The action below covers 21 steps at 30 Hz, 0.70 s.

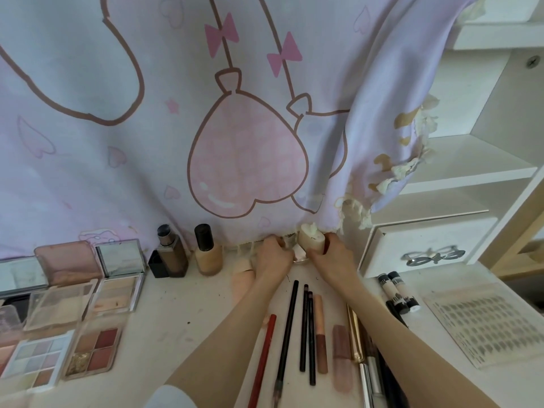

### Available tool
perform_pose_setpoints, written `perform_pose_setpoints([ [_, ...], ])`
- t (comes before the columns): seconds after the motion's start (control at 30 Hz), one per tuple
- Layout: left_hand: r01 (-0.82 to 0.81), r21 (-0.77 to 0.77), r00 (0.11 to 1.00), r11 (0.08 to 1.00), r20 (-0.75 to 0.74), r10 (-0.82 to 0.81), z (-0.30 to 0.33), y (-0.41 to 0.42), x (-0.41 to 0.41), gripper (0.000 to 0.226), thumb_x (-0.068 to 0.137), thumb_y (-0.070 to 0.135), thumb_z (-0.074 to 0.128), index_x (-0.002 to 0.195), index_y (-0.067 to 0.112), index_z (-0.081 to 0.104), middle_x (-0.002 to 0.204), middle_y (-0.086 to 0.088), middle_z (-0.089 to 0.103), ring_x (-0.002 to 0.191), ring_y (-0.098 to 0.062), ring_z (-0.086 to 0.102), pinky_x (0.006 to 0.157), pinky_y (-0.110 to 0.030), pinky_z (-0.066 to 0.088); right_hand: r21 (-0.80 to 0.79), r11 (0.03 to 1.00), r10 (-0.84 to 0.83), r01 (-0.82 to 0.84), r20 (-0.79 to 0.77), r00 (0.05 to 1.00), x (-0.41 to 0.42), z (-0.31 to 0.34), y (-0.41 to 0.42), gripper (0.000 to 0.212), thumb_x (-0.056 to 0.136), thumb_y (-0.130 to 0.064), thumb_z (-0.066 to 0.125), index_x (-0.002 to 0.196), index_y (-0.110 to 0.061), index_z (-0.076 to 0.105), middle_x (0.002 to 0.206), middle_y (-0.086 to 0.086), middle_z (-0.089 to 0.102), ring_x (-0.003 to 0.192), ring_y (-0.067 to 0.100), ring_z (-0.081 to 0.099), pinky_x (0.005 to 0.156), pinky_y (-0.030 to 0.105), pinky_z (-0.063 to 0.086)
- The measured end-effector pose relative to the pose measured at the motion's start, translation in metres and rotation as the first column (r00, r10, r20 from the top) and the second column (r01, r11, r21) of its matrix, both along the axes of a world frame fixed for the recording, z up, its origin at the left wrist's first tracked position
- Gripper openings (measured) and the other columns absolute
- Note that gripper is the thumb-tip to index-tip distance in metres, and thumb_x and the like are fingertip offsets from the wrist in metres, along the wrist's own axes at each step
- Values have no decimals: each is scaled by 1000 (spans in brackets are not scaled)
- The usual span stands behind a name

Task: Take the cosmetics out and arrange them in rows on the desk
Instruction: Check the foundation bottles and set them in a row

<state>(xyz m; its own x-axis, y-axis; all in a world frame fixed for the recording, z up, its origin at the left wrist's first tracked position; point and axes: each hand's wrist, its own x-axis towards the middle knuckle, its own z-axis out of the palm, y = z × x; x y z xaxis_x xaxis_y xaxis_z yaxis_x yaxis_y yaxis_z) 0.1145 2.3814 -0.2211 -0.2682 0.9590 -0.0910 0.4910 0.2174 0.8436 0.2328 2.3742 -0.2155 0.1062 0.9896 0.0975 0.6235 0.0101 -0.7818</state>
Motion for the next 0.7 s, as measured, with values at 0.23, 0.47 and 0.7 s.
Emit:
perform_pose_setpoints([
  [0.23,90,46,994,995,-60,-87,-5,4,5,32,84,5,55,116,4,60,111,-10,63,104,-23,57,79,-23,40,-5,999,34,-33,76,997,1,-2,0,29,86,-10,54,114,-4,55,112,14,63,104,30,56,72,22,32],
  [0.47,109,87,984,990,-154,-94,-11,2,6,27,85,9,60,111,8,62,102,-7,64,98,-22,58,78,-24,41,12,998,62,-63,57,996,0,-1,0,27,87,-7,56,113,-2,58,113,15,63,106,30,56,78,24,37],
  [0.7,147,100,971,984,-203,-124,-9,-1,6,18,86,10,58,103,5,63,98,-10,64,94,-24,58,74,-26,40,18,998,58,-58,16,998,-2,0,-4,26,86,-7,57,111,-2,59,112,15,64,104,29,58,77,24,38],
])
